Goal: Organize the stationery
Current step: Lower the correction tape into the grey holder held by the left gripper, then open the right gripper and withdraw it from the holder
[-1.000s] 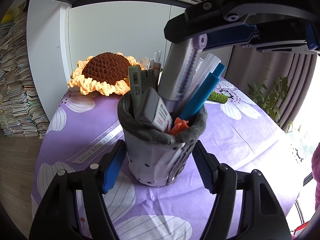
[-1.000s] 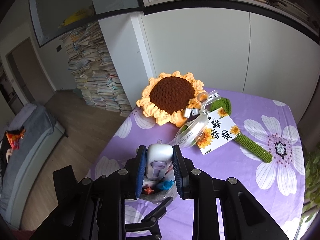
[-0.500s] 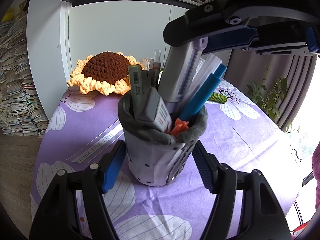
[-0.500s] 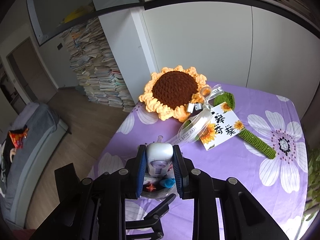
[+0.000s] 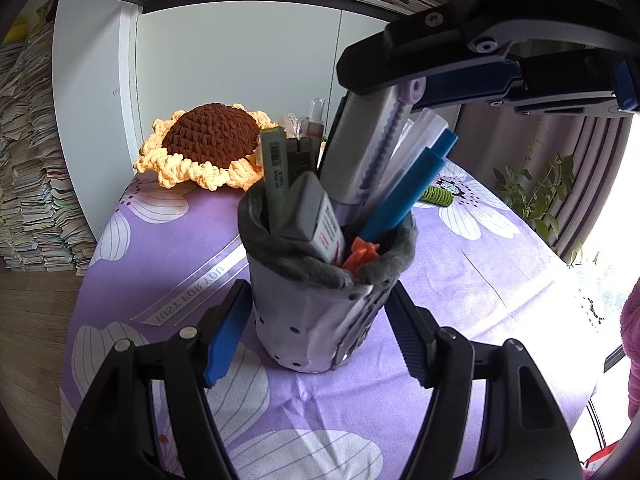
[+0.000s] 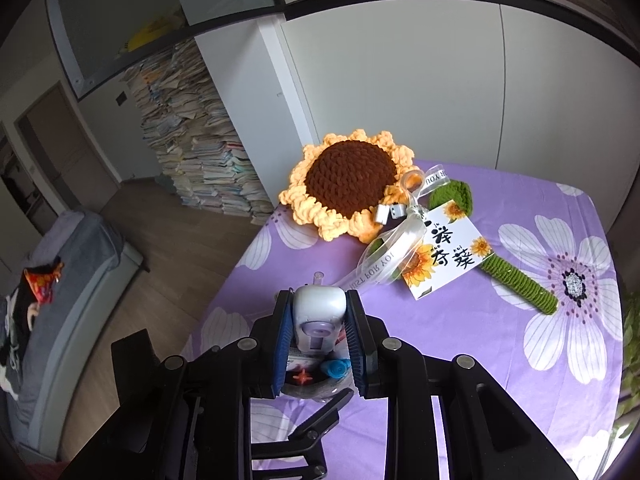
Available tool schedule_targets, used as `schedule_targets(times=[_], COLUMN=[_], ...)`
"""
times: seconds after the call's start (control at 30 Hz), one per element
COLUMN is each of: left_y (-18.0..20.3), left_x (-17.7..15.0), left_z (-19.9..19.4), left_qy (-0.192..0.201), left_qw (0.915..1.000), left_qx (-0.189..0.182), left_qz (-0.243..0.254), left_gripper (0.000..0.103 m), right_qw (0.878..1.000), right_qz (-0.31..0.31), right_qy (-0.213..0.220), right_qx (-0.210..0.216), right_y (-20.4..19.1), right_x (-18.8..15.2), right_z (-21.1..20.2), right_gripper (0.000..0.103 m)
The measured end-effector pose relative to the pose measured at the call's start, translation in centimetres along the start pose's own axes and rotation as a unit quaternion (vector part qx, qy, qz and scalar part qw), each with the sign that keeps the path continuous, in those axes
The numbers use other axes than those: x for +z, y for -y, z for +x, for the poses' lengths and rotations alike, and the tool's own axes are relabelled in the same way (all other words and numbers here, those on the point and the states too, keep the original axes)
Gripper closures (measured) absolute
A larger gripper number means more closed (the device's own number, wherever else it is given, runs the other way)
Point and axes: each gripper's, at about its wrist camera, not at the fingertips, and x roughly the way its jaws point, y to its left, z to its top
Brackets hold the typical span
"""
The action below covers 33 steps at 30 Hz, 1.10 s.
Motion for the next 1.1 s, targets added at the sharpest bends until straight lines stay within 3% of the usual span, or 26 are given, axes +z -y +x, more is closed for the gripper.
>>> schedule_targets(times=[0.67,1.1], left_y=[-0.2,-0.2], left_x=[0.1,0.1], left_z=[0.1,0.0], left_qy=[0.0,0.0], left_qw=[1.0,1.0], left_qx=[0.0,0.0], left_qz=[-0.001,-0.001], left_gripper=[0.035,0.035], right_qw=[0.999,1.0], right_qz=[0.028,0.0], right_qy=[0.003,0.03], right_qx=[0.02,-0.003], right_y=[1.2,0.7], right_x=[-0.1,-0.7], right_z=[-1.6,-2.4], right_gripper=[0.074,0.074])
